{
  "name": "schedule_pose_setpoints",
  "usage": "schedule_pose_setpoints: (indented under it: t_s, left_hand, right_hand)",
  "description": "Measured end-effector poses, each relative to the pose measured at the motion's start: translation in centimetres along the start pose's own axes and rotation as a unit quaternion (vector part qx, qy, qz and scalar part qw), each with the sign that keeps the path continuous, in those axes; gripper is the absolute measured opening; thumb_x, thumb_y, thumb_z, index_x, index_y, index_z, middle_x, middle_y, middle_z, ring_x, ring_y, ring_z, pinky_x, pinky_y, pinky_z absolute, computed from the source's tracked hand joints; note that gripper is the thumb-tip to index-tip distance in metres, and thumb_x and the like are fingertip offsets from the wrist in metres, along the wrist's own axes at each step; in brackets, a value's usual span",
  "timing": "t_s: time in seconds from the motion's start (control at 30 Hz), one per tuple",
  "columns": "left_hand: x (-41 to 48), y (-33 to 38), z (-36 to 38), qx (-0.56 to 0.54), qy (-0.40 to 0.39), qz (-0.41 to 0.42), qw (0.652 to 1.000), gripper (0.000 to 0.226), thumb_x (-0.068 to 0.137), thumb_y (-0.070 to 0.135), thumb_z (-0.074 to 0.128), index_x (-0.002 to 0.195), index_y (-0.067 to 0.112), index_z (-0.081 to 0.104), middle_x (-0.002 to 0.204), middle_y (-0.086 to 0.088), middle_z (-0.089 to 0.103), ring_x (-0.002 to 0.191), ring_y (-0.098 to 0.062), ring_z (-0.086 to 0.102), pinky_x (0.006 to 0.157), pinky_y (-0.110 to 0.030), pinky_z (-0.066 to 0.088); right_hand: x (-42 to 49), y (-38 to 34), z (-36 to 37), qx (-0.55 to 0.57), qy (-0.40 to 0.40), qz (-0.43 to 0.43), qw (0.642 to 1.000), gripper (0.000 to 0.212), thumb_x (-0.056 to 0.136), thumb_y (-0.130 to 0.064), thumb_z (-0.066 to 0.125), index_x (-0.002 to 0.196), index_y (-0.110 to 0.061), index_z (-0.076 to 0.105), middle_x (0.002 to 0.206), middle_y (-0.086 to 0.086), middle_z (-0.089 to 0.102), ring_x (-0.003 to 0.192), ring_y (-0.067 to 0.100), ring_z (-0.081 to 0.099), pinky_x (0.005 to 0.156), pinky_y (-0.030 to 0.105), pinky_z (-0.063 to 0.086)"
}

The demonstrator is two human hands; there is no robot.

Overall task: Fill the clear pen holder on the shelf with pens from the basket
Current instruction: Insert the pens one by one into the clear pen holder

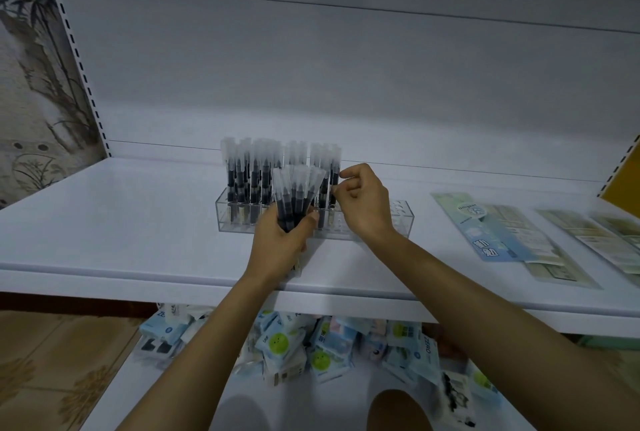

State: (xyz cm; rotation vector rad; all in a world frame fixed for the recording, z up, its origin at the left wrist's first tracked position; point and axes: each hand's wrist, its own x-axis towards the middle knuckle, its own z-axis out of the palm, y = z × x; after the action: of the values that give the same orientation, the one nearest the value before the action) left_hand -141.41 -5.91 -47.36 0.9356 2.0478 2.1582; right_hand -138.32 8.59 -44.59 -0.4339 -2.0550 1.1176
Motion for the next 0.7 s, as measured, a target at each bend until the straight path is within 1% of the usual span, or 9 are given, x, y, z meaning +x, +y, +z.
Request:
schedule_pose_setpoints:
  t_s: [0.07, 0.13, 0.2, 0.23, 0.3, 0.37, 0.47, 0.57, 0.7]
  left_hand:
    - [0.0, 0.1, 0.0, -0.004, -0.008, -0.006, 1.000, 0.017, 0.090, 0.015, 0.064, 0.088, -0.001, 0.059, 0.057, -0.001, 0.053, 0.048, -0.006, 0.048, 0.046, -0.018, 0.042]
    - [-0.1, 0.2, 0.0, -0.012, -0.022, -0.014, 1.000, 0.013, 0.090, 0.018, 0.064, 0.084, 0.007, 0.060, 0.056, 0.005, 0.055, 0.049, -0.007, 0.049, 0.048, -0.019, 0.042]
    - [-0.2, 0.3, -0.2, -0.017, -0.034, -0.024, 0.999, 0.013, 0.091, 0.021, 0.063, 0.084, 0.010, 0.060, 0.058, 0.005, 0.058, 0.051, -0.009, 0.052, 0.050, -0.021, 0.043]
    - [-0.2, 0.5, -0.3, -0.021, -0.041, -0.029, 0.999, 0.014, 0.092, 0.021, 0.062, 0.085, 0.010, 0.060, 0.060, 0.002, 0.059, 0.052, -0.011, 0.054, 0.052, -0.022, 0.045]
    - [-0.2, 0.8, -0.4, -0.051, -0.060, -0.043, 0.996, 0.014, 0.094, 0.019, 0.058, 0.086, 0.008, 0.061, 0.063, -0.001, 0.064, 0.054, -0.016, 0.059, 0.053, -0.026, 0.050]
    - [-0.3, 1.2, -0.4, -0.093, -0.076, -0.059, 0.991, 0.012, 0.096, 0.015, 0.054, 0.090, 0.008, 0.061, 0.065, -0.003, 0.068, 0.057, -0.019, 0.066, 0.056, -0.028, 0.055]
    - [-0.4, 1.4, -0.3, -0.097, -0.092, -0.052, 0.990, 0.014, 0.097, 0.016, 0.052, 0.095, 0.008, 0.064, 0.071, -0.007, 0.070, 0.064, -0.022, 0.069, 0.058, -0.028, 0.055]
    - [-0.4, 1.3, -0.4, -0.087, -0.092, -0.042, 0.991, 0.013, 0.096, 0.016, 0.053, 0.096, 0.011, 0.065, 0.077, -0.009, 0.071, 0.067, -0.023, 0.070, 0.058, -0.024, 0.053]
    - [-0.3, 1.0, -0.4, -0.083, -0.077, -0.035, 0.993, 0.012, 0.096, 0.016, 0.055, 0.098, 0.018, 0.066, 0.084, -0.009, 0.073, 0.071, -0.022, 0.071, 0.060, -0.023, 0.053]
  right_hand:
    - [-0.1, -0.1, -0.1, 0.003, 0.004, 0.000, 1.000, 0.019, 0.088, -0.010, 0.063, 0.105, -0.011, 0.055, 0.077, -0.011, 0.056, 0.073, 0.009, 0.058, 0.061, 0.008, 0.044]
    - [-0.6, -0.4, -0.4, 0.034, 0.039, -0.014, 0.999, 0.019, 0.087, -0.007, 0.064, 0.103, -0.011, 0.055, 0.079, -0.010, 0.056, 0.071, 0.001, 0.055, 0.060, 0.004, 0.043]
    - [-1.3, -1.0, -0.9, 0.083, 0.079, -0.048, 0.992, 0.014, 0.087, -0.007, 0.064, 0.099, -0.011, 0.057, 0.081, -0.010, 0.058, 0.071, -0.003, 0.056, 0.064, 0.005, 0.044]
    - [-1.7, -1.3, -1.2, 0.105, 0.079, -0.060, 0.990, 0.010, 0.088, -0.010, 0.063, 0.096, -0.013, 0.058, 0.082, -0.008, 0.060, 0.073, -0.003, 0.058, 0.067, 0.010, 0.047]
    - [-2.5, -1.4, -1.5, 0.132, 0.030, -0.058, 0.989, 0.005, 0.090, -0.023, 0.063, 0.094, -0.020, 0.061, 0.086, -0.002, 0.066, 0.083, 0.009, 0.063, 0.075, 0.028, 0.053]
    - [-3.1, -1.6, -1.6, 0.136, -0.047, -0.047, 0.989, 0.006, 0.090, -0.029, 0.063, 0.095, -0.026, 0.063, 0.091, 0.000, 0.069, 0.089, 0.016, 0.065, 0.080, 0.037, 0.054]
    - [-3.7, -2.1, -1.4, 0.115, -0.108, -0.078, 0.984, 0.007, 0.087, -0.022, 0.067, 0.093, -0.023, 0.066, 0.087, -0.006, 0.069, 0.085, 0.009, 0.064, 0.080, 0.029, 0.053]
    - [-3.7, -2.4, -1.0, 0.110, -0.126, -0.096, 0.981, 0.008, 0.086, -0.014, 0.068, 0.085, -0.020, 0.065, 0.079, -0.008, 0.067, 0.078, 0.005, 0.063, 0.075, 0.020, 0.051]
    - [-3.5, -2.5, -0.8, 0.115, -0.119, -0.080, 0.983, 0.007, 0.087, -0.010, 0.065, 0.083, -0.015, 0.064, 0.078, -0.001, 0.067, 0.076, 0.009, 0.062, 0.074, 0.023, 0.052]
